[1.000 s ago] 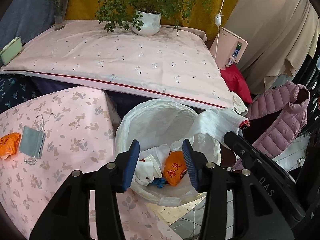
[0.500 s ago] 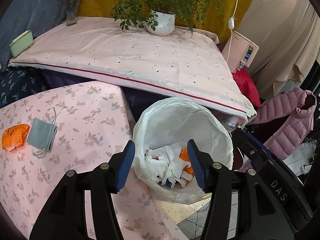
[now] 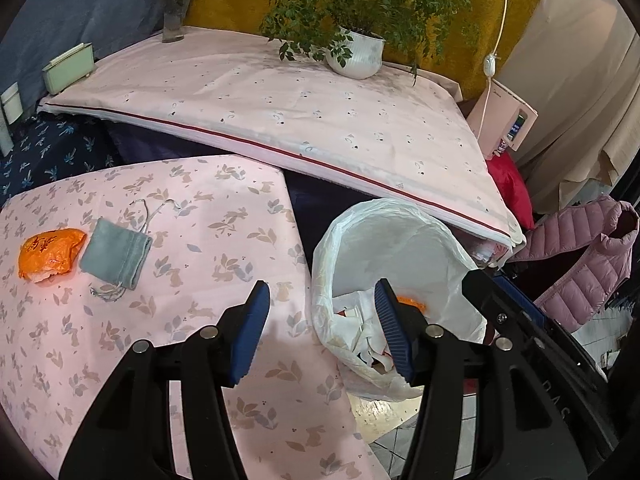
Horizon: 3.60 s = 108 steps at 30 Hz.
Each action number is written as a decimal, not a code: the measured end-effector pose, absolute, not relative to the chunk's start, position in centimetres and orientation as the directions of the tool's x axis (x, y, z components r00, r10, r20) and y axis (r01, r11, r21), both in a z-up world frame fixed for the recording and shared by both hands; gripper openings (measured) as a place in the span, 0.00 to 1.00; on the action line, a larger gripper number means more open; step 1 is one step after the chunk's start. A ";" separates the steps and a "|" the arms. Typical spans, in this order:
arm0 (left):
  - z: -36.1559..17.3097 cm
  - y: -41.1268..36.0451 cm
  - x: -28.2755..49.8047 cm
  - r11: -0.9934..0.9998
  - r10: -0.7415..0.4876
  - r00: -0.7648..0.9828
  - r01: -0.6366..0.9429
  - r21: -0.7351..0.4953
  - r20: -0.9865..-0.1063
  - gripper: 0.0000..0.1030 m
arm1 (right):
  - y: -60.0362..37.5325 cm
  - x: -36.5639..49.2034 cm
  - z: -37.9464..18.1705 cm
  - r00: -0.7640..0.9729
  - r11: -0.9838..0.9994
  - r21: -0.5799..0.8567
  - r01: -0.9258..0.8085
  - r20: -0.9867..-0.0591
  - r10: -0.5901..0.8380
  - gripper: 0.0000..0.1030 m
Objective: Collect trash
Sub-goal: 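Move both open tools to the orange bag and grey-green pouch, then grasp the orange bag with the left tool while the right tool grasps the grey-green pouch, then carry the bag and pouch over the bin and open both tools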
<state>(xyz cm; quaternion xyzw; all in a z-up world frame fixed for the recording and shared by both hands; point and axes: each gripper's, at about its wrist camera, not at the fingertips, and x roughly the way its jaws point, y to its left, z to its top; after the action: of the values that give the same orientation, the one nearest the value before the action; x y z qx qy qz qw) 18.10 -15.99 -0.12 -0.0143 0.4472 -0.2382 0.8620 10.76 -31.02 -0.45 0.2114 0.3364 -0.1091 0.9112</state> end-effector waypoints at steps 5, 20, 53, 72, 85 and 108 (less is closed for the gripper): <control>-0.5 -13.9 18.5 0.901 -0.404 0.496 0.363 -0.239 -0.769 0.50 | -29.1 11.5 -0.6 0.746 0.898 0.306 0.316 -0.665 -0.037 0.36; -2.6 -5.9 20.3 0.944 -0.327 0.520 0.224 -0.244 -0.789 0.50 | -22.0 14.4 -1.6 0.720 0.937 0.277 0.210 -0.692 0.043 0.42; -8.3 15.4 30.1 0.967 -0.069 0.540 -0.171 -0.189 -0.839 0.86 | -8.0 26.6 -9.1 0.577 0.971 0.228 0.067 -0.803 0.149 0.52; -12.3 12.9 33.5 0.977 -0.119 0.481 -0.100 -0.189 -0.869 0.59 | -6.3 30.9 -13.1 0.535 0.987 0.148 0.069 -0.840 0.088 0.45; -12.5 8.6 28.2 0.973 -0.195 0.462 -0.016 -0.228 -0.865 0.31 | -8.2 25.9 -13.2 0.524 0.975 0.206 0.086 -0.841 0.131 0.09; -5.1 -1.2 20.7 0.959 -0.282 0.521 0.166 -0.228 -0.806 0.14 | -17.2 16.1 -5.1 0.668 0.954 0.247 0.173 -0.741 0.071 0.06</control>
<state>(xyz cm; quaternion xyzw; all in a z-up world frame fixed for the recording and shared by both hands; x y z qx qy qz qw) 20.73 -1.16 -5.12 -0.0612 0.4720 -0.1286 0.8700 16.11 -17.20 -5.13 0.1498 0.4063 -0.0284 0.9009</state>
